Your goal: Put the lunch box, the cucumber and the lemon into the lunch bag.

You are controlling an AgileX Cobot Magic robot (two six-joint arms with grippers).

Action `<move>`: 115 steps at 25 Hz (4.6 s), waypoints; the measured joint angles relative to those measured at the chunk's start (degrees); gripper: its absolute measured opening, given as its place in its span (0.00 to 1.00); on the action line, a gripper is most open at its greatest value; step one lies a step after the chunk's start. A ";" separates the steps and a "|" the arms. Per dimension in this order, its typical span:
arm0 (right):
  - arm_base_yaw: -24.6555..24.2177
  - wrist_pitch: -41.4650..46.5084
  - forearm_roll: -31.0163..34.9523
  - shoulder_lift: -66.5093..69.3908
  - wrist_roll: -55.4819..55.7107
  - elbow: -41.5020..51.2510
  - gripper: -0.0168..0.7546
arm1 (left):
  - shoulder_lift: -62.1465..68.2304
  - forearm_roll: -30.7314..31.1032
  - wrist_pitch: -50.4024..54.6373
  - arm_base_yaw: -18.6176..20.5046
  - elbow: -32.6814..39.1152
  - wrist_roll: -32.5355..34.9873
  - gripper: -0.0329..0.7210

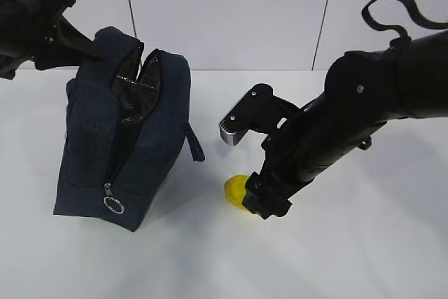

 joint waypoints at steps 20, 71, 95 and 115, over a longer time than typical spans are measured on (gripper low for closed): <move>0.00 -1.86 4.75 12.98 -3.82 -7.19 0.76 | 0.00 0.00 0.12 0.00 0.00 0.35 0.06; 1.98 13.27 26.43 2.03 10.48 -30.23 0.56 | 0.00 0.09 0.12 0.00 0.00 3.39 0.06; 2.06 18.42 19.18 16.93 9.87 -47.48 0.85 | 0.00 0.09 0.12 0.00 0.00 3.39 0.06; -8.82 33.68 18.54 16.07 29.45 -53.45 0.64 | 0.00 0.09 0.12 0.00 0.00 3.87 0.06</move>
